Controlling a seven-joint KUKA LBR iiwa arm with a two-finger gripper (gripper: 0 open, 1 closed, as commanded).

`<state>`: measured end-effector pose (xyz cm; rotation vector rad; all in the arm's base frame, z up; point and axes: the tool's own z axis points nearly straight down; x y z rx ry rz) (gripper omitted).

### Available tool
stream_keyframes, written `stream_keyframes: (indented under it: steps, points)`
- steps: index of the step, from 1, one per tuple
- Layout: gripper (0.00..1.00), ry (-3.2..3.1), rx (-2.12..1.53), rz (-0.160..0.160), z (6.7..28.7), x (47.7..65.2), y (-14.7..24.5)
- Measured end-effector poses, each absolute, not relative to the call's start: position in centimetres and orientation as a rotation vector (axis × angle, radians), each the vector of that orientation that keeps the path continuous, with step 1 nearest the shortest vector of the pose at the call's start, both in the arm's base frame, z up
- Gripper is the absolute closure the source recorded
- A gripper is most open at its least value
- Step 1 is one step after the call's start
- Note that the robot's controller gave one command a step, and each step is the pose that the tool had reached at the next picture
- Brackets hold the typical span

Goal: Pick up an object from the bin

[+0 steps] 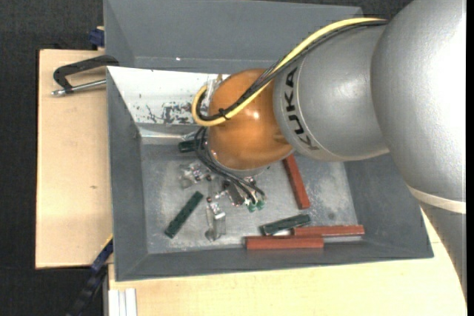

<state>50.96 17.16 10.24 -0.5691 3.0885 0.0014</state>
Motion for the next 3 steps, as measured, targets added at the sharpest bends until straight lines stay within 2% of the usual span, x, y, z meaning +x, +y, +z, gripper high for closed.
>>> stream_keyframes:
  steps: [1,2,3]
  points:
    - [1.00,3.015,-0.867,0.003,7.2,53.6,17.6]
    - [1.00,3.015,-0.866,0.004,7.2,53.6,17.6]
    - [1.00,3.031,-0.783,0.001,24.5,52.1,14.7]
